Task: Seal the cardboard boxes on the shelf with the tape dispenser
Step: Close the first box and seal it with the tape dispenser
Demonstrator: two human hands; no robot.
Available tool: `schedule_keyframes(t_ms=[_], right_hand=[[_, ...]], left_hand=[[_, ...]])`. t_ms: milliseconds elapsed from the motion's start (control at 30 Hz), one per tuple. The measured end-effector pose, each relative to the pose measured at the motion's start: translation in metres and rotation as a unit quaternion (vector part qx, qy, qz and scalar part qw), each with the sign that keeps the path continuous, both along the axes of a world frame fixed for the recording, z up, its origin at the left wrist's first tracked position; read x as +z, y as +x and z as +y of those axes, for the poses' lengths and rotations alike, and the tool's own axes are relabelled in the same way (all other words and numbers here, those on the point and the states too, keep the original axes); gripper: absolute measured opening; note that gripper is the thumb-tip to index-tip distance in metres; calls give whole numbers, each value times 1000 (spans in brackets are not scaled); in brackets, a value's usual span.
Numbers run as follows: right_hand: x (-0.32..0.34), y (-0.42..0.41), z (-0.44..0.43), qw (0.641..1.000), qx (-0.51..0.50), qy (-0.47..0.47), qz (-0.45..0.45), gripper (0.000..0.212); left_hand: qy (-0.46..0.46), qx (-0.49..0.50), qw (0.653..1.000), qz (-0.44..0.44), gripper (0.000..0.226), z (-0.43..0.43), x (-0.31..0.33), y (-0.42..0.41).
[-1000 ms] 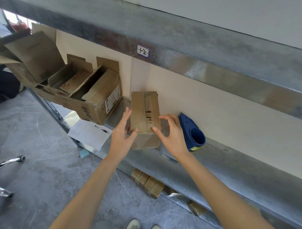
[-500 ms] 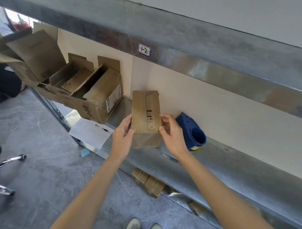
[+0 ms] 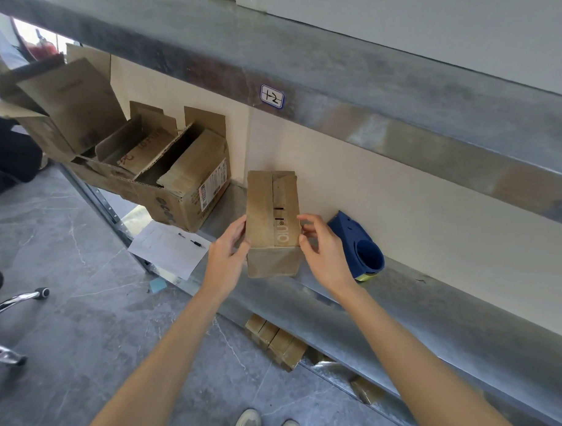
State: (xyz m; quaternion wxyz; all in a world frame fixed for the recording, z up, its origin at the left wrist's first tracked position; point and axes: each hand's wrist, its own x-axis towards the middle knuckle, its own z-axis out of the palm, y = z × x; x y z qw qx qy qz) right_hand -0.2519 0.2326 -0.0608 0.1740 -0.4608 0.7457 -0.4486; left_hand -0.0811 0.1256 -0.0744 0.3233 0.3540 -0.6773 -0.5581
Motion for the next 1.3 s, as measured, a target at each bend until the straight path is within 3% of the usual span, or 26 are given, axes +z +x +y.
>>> schedule_keyframes(t_ms=[200, 467, 767, 1067, 1300], right_hand=[[7, -12, 7, 999, 28, 31, -25, 44], [5, -8, -4, 998, -62, 1, -19, 33], [2, 1, -13, 996, -83, -5, -32, 36], [-3, -2, -10, 997, -53, -4, -54, 32], [-7, -11, 0, 997, 71, 0, 13, 50]], left_hand=[[17, -7, 1000, -7, 54, -4, 4, 6], [-46, 59, 997, -24, 41, 2, 4, -5], [3, 100, 995, 5, 51, 9, 4, -15], [-8, 80, 997, 10, 49, 5, 3, -10], [-40, -52, 998, -6, 83, 0, -3, 2]])
